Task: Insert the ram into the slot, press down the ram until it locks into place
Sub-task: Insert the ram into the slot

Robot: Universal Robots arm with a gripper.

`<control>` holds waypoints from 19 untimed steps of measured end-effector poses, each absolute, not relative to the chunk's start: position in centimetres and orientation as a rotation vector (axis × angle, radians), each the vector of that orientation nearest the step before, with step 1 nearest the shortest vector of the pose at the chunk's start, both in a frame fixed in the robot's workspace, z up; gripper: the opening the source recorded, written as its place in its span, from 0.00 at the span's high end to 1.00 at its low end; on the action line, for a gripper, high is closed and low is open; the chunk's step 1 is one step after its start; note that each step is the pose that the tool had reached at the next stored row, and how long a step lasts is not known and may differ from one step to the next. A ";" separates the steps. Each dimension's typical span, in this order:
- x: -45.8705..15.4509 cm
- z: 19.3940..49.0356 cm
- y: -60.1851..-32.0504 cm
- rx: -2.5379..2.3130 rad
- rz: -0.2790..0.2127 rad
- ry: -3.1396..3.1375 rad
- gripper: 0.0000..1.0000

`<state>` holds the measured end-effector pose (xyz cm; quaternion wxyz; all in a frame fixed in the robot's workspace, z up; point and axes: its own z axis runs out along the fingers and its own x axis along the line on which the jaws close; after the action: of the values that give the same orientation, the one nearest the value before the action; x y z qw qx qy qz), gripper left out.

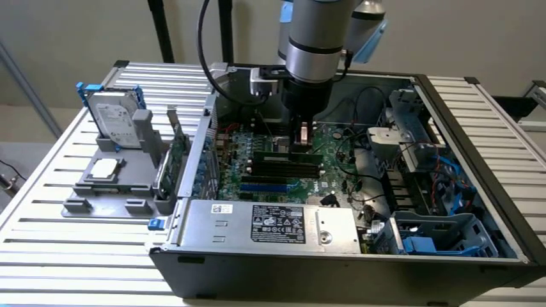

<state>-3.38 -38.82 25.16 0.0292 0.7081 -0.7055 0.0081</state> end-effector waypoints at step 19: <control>-3.5 23.8 -38.8 2.184 0.026 -2.176 0.87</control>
<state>-3.52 -38.82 23.77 0.0289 0.7081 -0.7055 0.0085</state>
